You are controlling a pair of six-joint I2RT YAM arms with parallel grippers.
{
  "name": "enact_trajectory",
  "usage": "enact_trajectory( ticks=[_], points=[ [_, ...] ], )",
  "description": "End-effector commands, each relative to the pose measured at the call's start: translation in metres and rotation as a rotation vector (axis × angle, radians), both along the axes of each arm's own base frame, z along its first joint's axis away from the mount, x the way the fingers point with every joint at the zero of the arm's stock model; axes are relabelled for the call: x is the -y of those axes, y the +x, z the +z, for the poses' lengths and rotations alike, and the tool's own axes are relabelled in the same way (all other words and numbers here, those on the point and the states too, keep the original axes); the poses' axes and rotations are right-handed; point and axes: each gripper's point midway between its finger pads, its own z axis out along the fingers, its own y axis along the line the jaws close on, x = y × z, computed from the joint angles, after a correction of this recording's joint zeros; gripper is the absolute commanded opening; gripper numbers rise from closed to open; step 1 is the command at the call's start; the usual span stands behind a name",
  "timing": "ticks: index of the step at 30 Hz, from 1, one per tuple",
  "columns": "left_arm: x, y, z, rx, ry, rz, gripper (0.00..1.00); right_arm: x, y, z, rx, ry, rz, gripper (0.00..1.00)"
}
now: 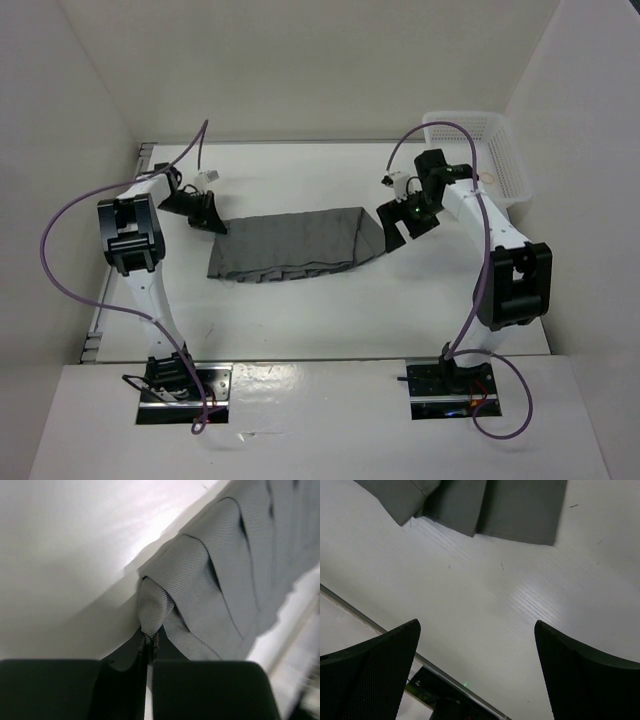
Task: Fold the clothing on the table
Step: Fold the skirt
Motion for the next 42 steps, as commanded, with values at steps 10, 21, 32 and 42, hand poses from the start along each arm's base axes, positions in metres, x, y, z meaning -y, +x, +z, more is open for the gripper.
enact_trajectory(
  ticks=[10,21,32,42],
  points=[
    [0.026,-0.059,-0.015,-0.262,-0.412,0.164,0.00,-0.018,0.041,-0.002,0.049,0.089,-0.014,0.99],
    [-0.004,-0.064,-0.004,-0.182,-0.324,0.280,0.00,0.001,0.081,-0.050,-0.043,0.242,-0.046,0.99],
    [-0.009,-0.071,-0.002,-0.176,-0.307,0.305,0.00,0.008,0.103,-0.075,-0.083,0.302,-0.028,0.99],
    [-0.004,-0.076,-0.015,-0.219,-0.350,0.301,0.00,-0.002,0.091,-0.089,-0.146,0.343,-0.013,0.99]
  ],
)
